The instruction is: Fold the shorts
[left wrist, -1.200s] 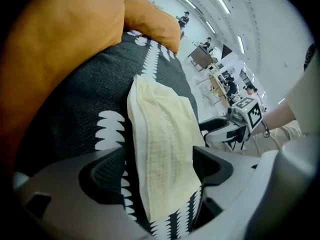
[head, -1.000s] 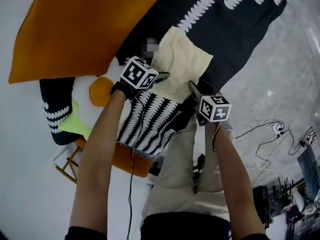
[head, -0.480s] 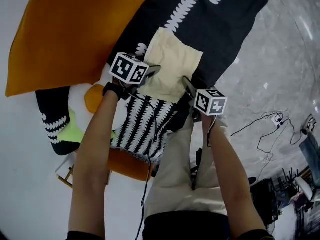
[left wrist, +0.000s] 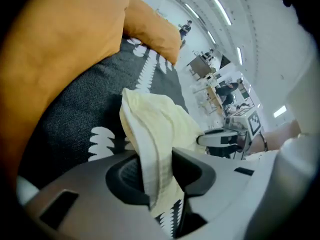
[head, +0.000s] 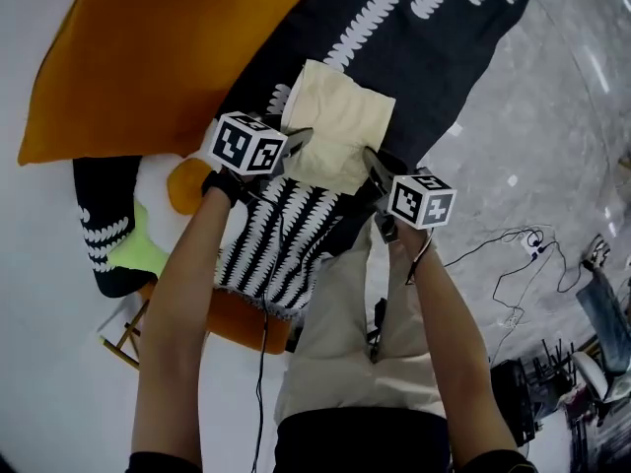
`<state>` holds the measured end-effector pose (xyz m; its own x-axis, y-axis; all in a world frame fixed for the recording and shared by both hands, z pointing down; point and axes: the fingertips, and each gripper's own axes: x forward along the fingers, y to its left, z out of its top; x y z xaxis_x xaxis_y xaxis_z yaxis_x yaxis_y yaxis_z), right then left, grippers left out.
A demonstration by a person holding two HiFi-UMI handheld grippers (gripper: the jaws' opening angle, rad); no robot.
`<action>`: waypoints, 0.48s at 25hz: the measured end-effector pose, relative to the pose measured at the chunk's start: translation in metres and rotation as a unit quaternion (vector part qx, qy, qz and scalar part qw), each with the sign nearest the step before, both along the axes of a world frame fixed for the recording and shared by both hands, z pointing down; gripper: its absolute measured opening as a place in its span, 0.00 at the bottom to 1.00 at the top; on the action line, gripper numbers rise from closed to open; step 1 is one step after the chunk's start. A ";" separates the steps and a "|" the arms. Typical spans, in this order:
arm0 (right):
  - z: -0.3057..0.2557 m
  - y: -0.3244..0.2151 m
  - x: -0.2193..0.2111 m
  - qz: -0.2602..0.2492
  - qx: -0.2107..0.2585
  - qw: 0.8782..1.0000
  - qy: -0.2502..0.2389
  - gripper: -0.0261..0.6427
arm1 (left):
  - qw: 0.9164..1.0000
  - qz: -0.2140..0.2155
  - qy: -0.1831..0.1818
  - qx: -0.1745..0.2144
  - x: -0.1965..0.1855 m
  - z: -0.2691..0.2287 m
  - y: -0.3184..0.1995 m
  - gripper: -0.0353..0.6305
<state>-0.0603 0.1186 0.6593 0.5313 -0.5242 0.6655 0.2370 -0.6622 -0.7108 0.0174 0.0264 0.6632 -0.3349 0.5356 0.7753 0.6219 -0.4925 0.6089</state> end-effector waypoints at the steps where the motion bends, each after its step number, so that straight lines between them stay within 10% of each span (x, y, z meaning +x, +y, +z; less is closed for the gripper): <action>1: -0.016 0.006 0.002 -0.002 0.002 1.000 0.013 0.10 | 1.000 -0.004 -0.002 -0.016 0.002 -0.016 0.005 0.25; 5: -0.075 0.034 0.058 -0.017 -0.028 0.996 0.085 0.10 | 0.994 -0.021 0.059 -0.091 0.058 -0.079 0.031 0.26; 12: -0.096 0.076 0.119 -0.021 -0.158 0.962 0.221 0.10 | 0.958 -0.075 0.213 -0.177 0.114 -0.102 0.062 0.28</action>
